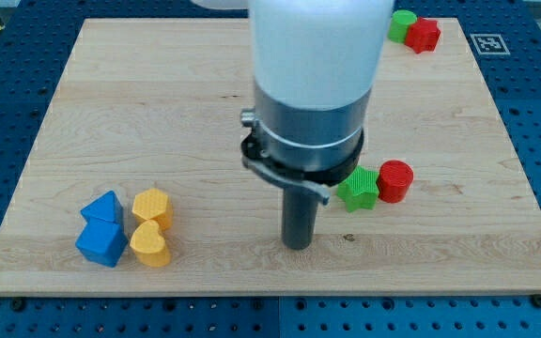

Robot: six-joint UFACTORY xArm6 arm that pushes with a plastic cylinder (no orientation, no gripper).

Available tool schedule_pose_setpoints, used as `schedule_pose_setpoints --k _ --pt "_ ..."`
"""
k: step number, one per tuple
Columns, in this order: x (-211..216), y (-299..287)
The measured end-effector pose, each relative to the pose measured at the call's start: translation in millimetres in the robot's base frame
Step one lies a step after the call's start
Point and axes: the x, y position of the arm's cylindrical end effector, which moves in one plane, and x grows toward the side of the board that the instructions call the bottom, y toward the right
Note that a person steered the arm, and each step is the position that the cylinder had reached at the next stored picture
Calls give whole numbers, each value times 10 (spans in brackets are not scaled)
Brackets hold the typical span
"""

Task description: Push the green star along with the red circle towards the right center of the board

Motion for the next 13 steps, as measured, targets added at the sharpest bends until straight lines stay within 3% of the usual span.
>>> schedule_pose_setpoints --k 2,5,6,7,8,9,10,11,13 --pt "-173 -21" --pt "-354 1285" --pt "-600 1433" --pt "-581 1437" --pt "-260 1254" --pt "-237 888" --pt "-477 855" --pt "-763 1196" --pt "-933 1630"
